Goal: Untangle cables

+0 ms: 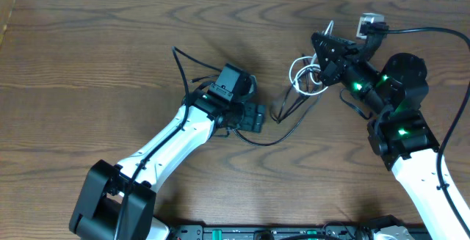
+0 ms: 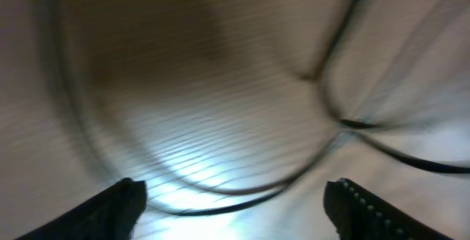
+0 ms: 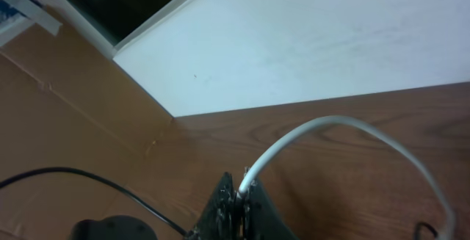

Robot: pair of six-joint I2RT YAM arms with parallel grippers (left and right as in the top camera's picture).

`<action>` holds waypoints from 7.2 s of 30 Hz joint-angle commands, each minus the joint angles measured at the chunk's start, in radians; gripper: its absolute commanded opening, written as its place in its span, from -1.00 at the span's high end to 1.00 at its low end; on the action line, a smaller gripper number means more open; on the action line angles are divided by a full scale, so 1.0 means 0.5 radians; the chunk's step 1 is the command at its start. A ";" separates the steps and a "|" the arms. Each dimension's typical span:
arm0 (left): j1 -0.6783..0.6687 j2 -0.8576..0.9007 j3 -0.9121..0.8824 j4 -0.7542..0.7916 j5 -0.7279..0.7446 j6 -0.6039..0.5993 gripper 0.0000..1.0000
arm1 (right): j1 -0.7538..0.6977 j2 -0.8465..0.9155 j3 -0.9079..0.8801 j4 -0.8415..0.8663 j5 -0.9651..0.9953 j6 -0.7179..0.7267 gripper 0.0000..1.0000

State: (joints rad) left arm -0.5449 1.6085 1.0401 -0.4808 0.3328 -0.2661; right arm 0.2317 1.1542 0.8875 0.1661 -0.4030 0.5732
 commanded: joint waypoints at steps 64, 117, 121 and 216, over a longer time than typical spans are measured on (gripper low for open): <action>0.192 0.232 -0.005 0.107 0.172 -0.099 0.14 | -0.510 -0.072 0.024 0.110 0.096 0.295 0.98; -0.365 0.285 -0.005 0.780 -0.323 0.013 0.85 | -0.504 -0.072 0.024 0.011 0.067 0.287 0.98; -0.305 0.253 -0.005 0.507 -0.494 0.013 0.85 | -0.549 -0.072 0.024 0.008 0.132 0.219 0.98; 0.362 0.235 -0.005 -0.189 -0.008 -0.017 0.85 | -1.705 0.346 0.024 -0.868 0.887 -0.549 -0.35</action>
State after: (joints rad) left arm -0.3668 1.7447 1.0378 -0.5724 0.3168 -0.2657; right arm -0.6167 1.3285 0.8883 -0.2474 0.2077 0.3042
